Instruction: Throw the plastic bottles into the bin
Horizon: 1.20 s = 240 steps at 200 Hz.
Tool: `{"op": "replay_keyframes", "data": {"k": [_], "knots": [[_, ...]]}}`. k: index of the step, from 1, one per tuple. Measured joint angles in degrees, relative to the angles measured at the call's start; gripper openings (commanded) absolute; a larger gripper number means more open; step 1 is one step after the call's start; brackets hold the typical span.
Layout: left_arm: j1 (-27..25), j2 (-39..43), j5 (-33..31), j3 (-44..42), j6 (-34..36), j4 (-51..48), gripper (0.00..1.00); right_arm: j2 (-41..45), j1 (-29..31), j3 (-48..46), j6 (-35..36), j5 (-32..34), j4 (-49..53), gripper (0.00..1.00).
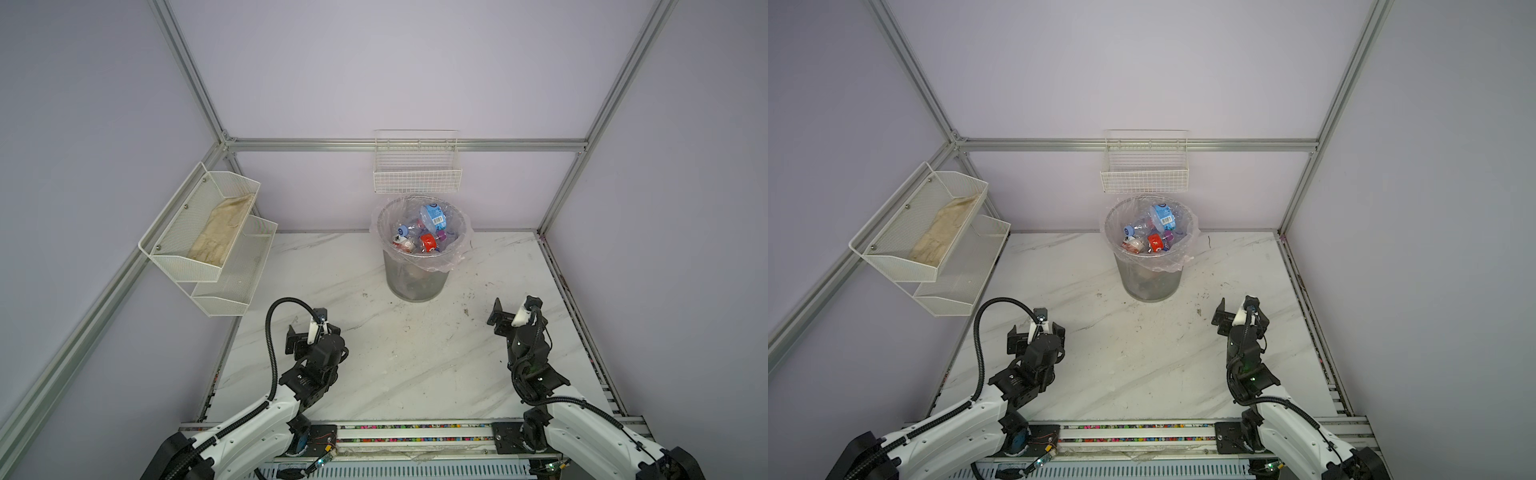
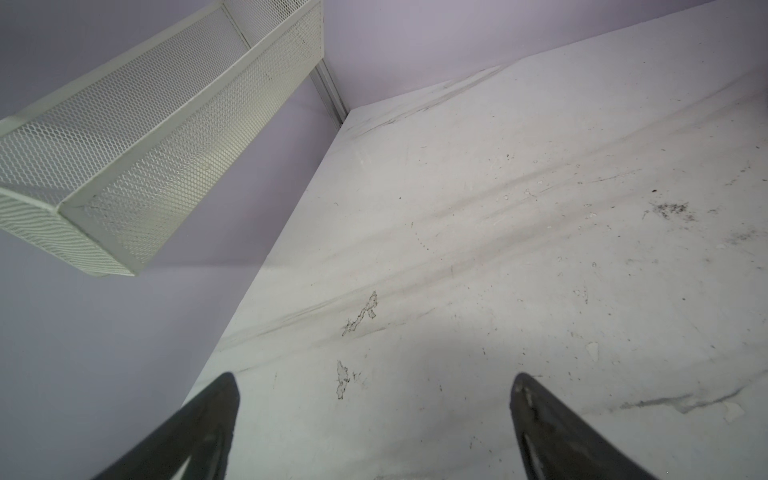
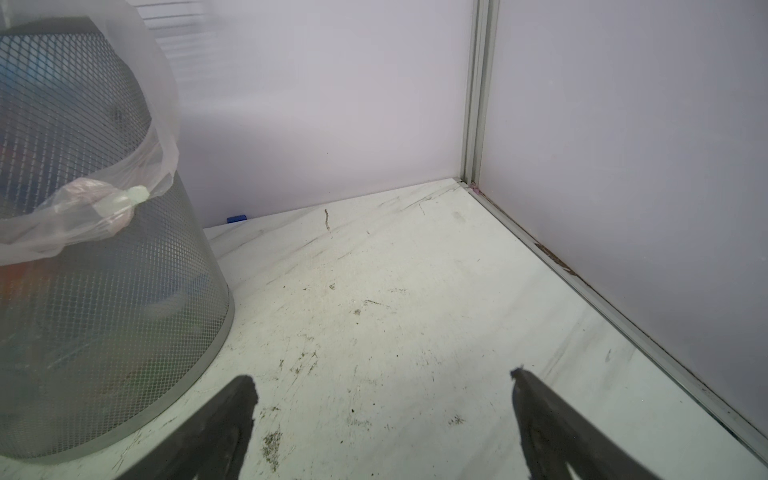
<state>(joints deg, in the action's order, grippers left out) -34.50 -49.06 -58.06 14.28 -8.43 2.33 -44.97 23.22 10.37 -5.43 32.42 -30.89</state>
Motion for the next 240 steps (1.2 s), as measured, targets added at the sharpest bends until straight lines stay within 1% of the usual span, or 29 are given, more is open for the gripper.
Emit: {"op": "replay_keyframes", "data": {"k": [51, 95, 128, 196, 240], "knots": [[1.29, -3.21, -0.28, 0.0, 0.02, 2.67, 1.0, -2.19, 0.0, -0.5, 1.42, 1.31, -6.21, 0.97], [2.69, -3.65, -0.09, 0.0, 0.17, 4.09, 1.0, -6.45, 0.0, -0.66, 2.8, 1.86, -10.93, 0.97], [3.96, -4.74, 0.33, 0.0, 0.52, 6.16, 1.0, -7.5, 0.0, -0.66, 3.61, 2.36, -13.53, 0.97], [6.75, -9.07, 1.73, 0.0, 2.71, 13.51, 1.0, -8.09, 0.02, -2.36, 4.85, 2.49, -18.84, 0.98], [8.31, -10.29, 2.67, 0.0, 3.58, 17.03, 1.0, -10.73, 0.0, -2.93, 5.68, 2.47, -22.88, 0.97]]}}
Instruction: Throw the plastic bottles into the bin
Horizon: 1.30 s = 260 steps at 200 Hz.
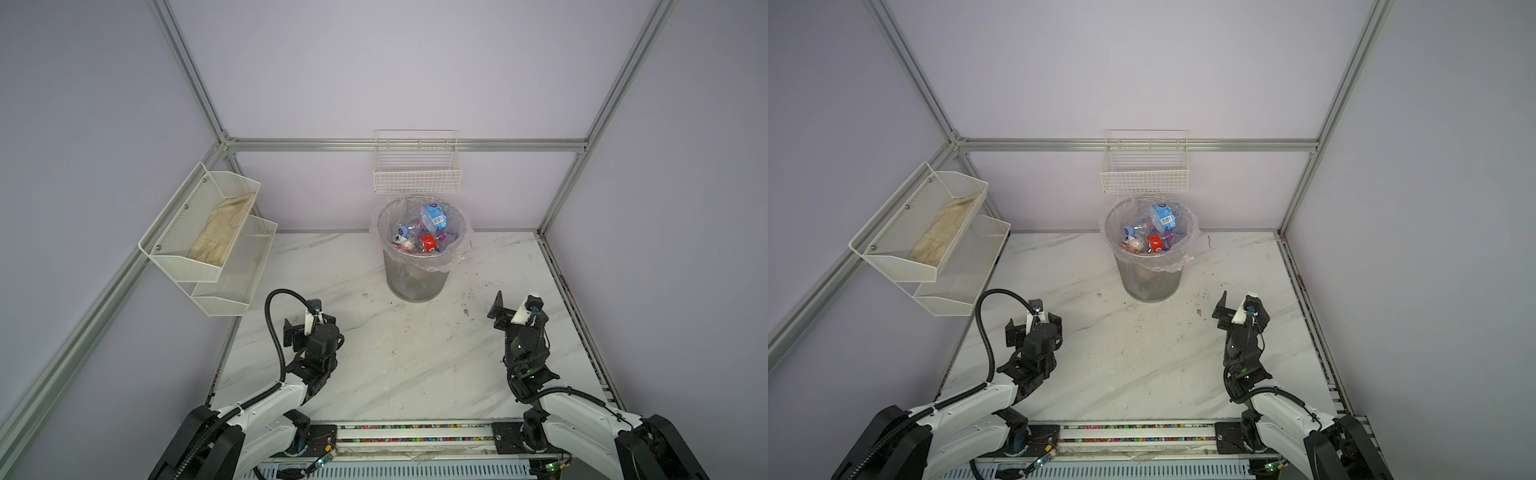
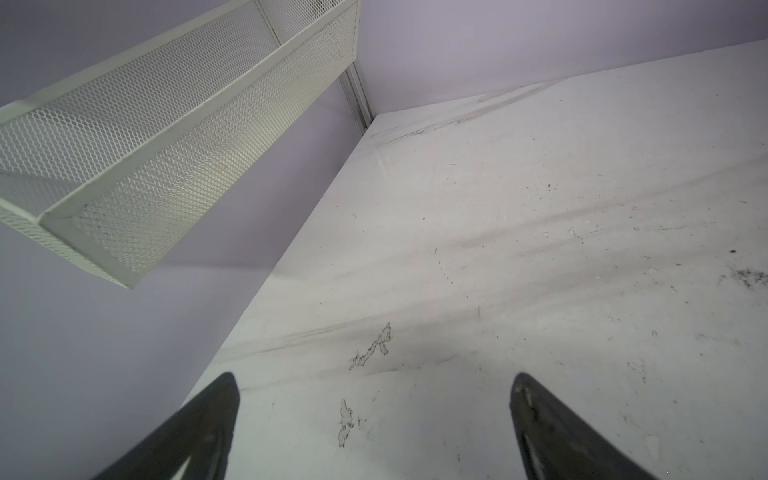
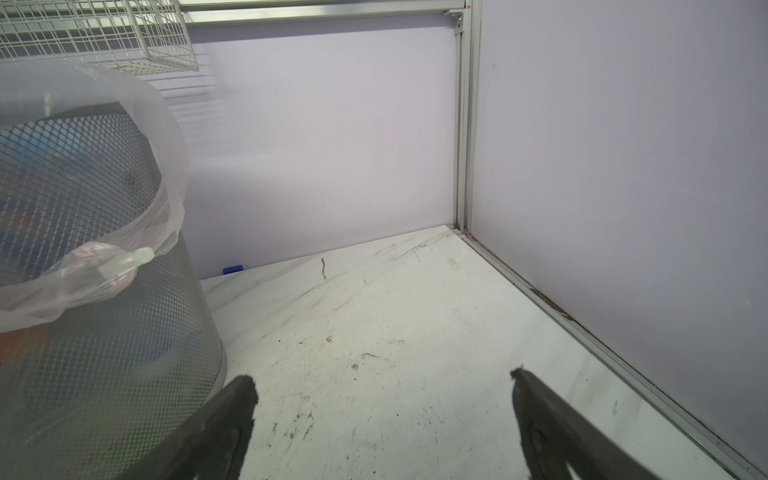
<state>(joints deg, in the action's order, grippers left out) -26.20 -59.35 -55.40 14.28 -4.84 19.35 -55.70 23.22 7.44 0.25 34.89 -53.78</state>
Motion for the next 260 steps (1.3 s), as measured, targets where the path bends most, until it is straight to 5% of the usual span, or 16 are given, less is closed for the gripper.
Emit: {"op": "replay_keyframes", "data": {"k": [82, 260], "knots": [[3.26, -3.52, 2.32, 0.0, 1.4, 7.28, 1.0, -0.76, 0.0, -0.04, 0.37, 0.11, -1.73, 0.97], [5.18, -5.9, 2.86, 0.0, 2.56, 15.34, 1.0, -14.43, 0.0, -2.86, 3.54, 0.33, -23.89, 0.98]]}}
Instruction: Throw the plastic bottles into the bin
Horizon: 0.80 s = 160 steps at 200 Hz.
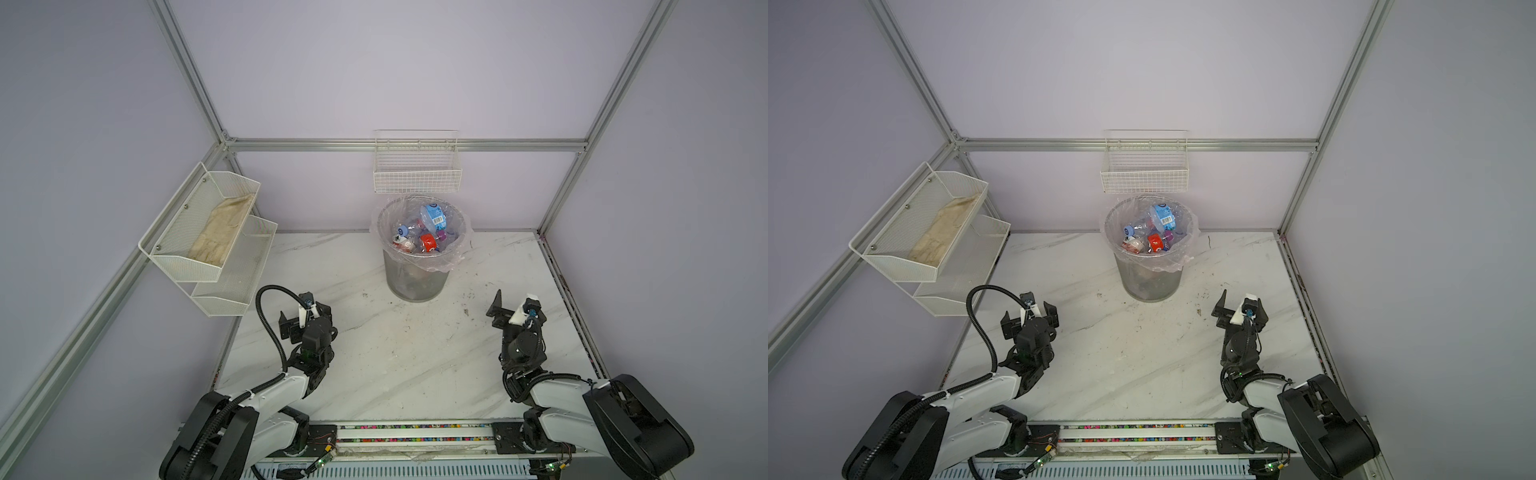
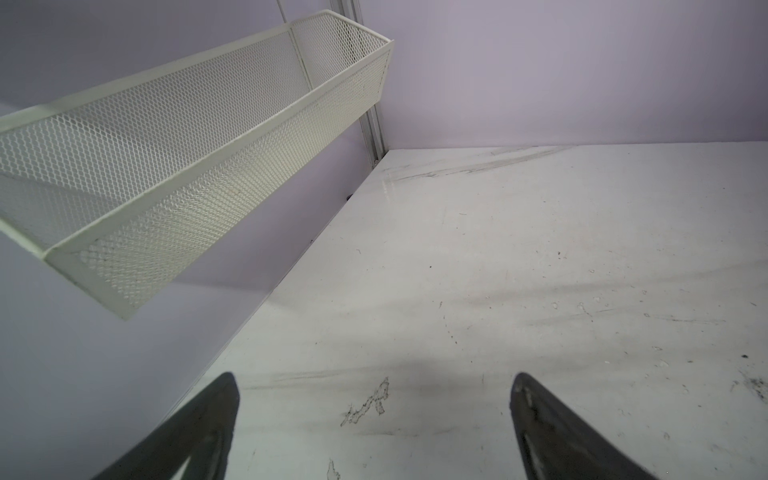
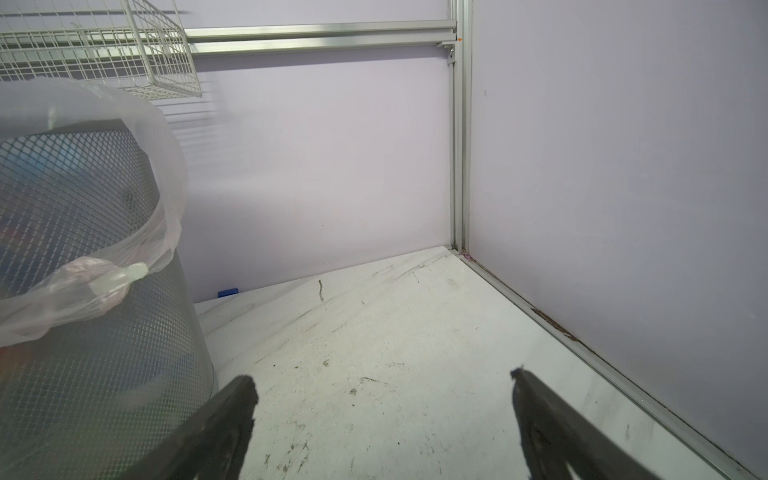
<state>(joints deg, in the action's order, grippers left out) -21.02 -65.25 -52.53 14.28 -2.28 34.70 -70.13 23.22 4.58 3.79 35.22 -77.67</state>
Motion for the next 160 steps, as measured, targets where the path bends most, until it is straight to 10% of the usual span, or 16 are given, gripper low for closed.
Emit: {"op": "replay_keyframes", "data": {"k": [160], "knots": [[0.07, -8.02, -0.04, -1.09, 5.29, 18.03, 1.0, -18.47, -2.08, 1.33, 1.99, -0.68, -12.79, 0.97]]}}
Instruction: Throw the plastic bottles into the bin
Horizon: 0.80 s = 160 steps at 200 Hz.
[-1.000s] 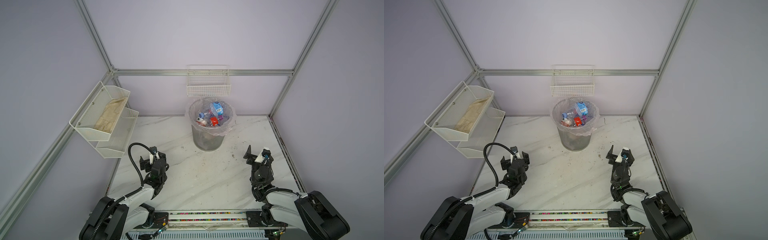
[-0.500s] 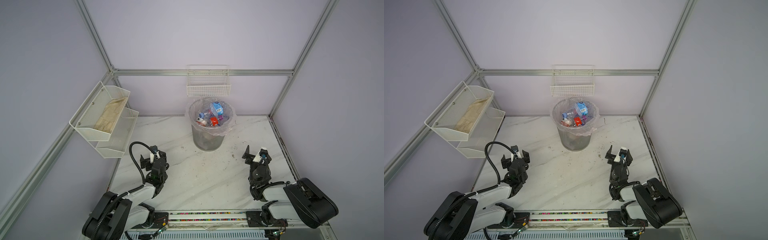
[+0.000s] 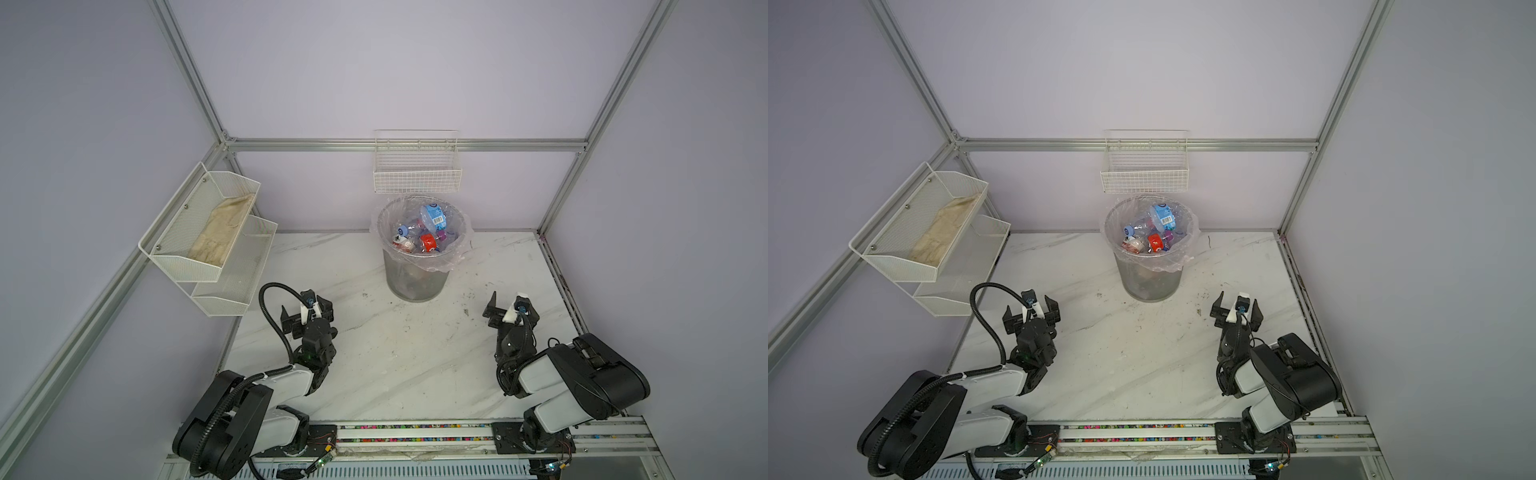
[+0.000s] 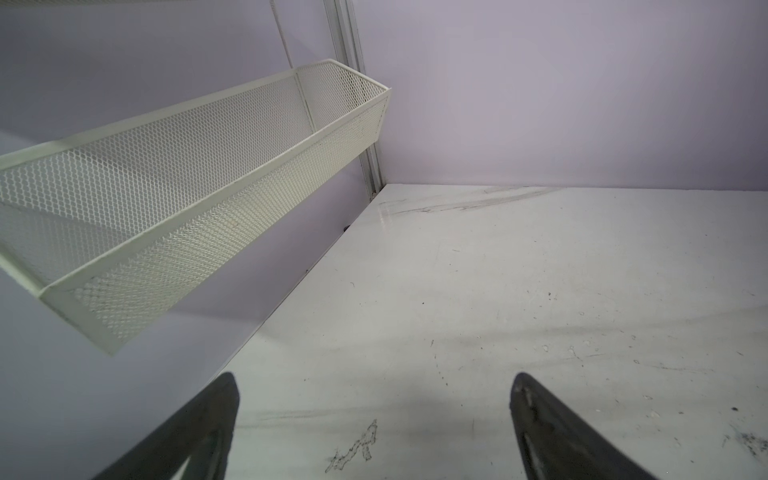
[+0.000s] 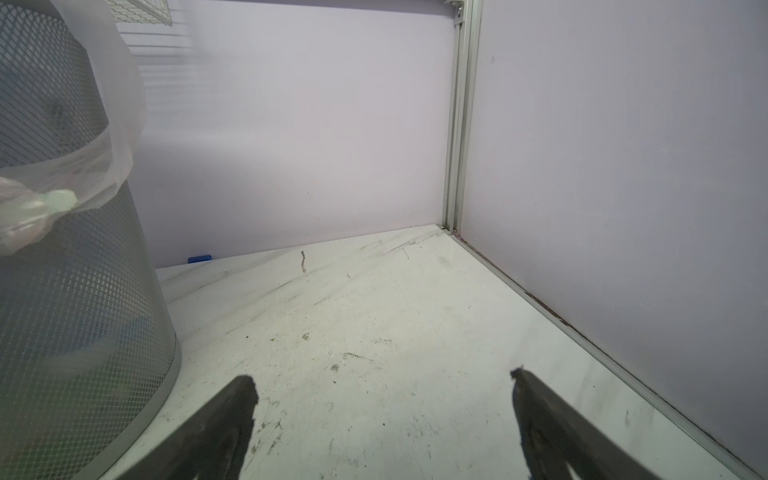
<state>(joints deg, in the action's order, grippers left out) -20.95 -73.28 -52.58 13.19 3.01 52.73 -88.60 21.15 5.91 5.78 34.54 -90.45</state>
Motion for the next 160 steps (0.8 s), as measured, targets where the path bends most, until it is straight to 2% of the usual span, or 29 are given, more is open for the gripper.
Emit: {"op": "replay_keyframes", "data": {"k": [100, 160], "knots": [[0.44, -11.47, 1.27, 0.0, 5.62, 14.97, 1.0, -5.6, -4.26, 1.36, -0.98, -2.01, -0.57, 0.97], [2.34, -12.41, 3.06, 0.0, 5.79, 17.62, 1.0, -8.35, -6.25, 2.03, -1.68, -3.37, -0.66, 0.97]]}}
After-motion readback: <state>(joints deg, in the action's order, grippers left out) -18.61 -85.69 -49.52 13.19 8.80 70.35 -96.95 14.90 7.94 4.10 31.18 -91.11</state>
